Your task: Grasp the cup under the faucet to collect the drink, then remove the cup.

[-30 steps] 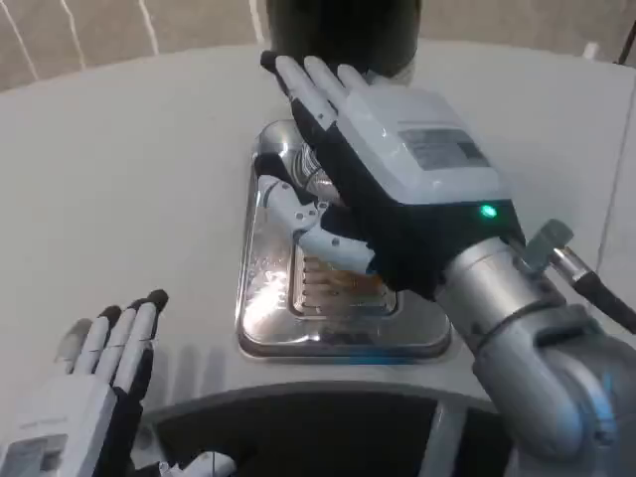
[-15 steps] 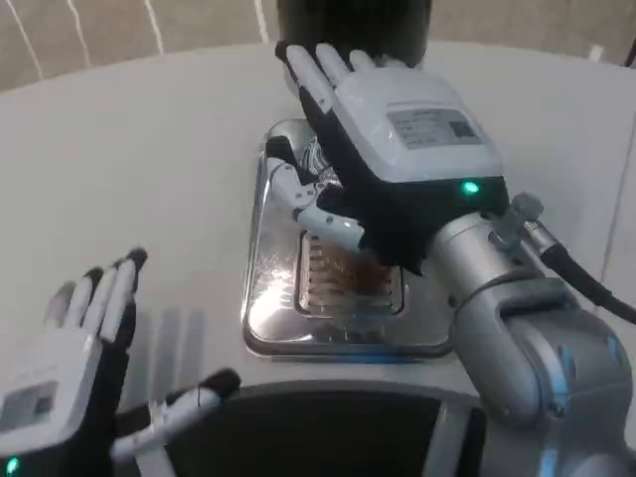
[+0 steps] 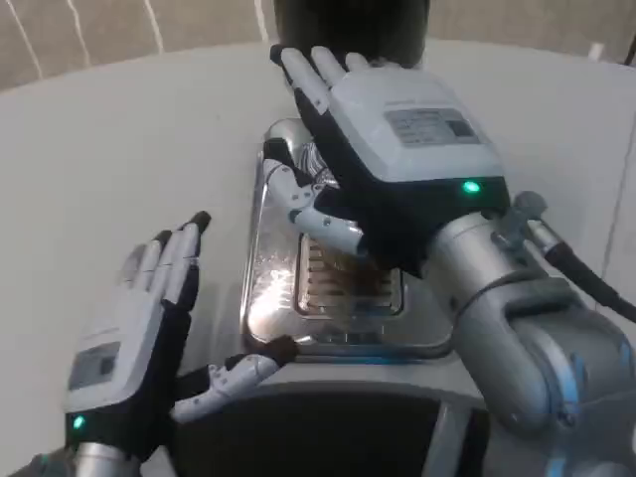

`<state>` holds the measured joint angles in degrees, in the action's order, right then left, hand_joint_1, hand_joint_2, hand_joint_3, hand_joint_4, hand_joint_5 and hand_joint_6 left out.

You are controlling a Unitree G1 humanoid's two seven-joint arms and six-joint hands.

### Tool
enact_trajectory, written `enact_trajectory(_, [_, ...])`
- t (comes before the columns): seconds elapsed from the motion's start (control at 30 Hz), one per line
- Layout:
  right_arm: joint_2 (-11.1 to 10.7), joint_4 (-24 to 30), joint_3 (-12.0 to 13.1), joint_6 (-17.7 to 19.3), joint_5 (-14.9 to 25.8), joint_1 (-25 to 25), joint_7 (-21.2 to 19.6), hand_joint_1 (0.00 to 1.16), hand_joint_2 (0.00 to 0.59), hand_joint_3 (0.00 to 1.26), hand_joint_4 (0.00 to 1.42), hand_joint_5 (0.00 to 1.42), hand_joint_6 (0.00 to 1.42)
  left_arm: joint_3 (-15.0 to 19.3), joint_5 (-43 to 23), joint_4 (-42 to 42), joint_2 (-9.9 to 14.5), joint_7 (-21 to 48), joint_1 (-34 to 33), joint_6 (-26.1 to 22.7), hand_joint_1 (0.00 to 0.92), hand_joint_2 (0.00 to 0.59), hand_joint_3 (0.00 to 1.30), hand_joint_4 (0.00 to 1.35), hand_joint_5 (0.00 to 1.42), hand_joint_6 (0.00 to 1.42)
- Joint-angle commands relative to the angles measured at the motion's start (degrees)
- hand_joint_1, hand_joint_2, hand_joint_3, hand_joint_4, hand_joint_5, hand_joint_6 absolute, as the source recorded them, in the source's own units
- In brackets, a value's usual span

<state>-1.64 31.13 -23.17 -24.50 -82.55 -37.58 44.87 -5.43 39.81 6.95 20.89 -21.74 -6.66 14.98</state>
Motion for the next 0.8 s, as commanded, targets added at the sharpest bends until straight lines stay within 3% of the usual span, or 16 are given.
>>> enact_trajectory(0.03, [1.0,-0.1,0.6,0.9,-0.1,1.5,2.5,0.0,0.586,0.01,0.0,0.0,0.0,-0.6,-3.3,3.5,-0.4,0.5,-3.0,2.5,0.132,0.071,0.0,0.0,0.0,0.0])
enact_trajectory(0.2, [1.7,-0.4,1.6,1.3,0.3,1.6,2.4,0.0,0.586,0.02,0.0,0.0,0.0,-1.3,-4.7,6.9,-1.8,0.2,-6.5,3.0,0.183,0.067,0.0,0.0,0.0,0.0])
enact_trajectory(0.8, [1.9,-0.5,4.2,2.4,1.8,2.0,2.1,0.0,0.586,0.02,0.0,0.0,0.0,-5.0,-4.1,14.7,-3.6,-1.4,-13.9,4.3,0.177,0.063,0.0,0.0,0.0,0.01])
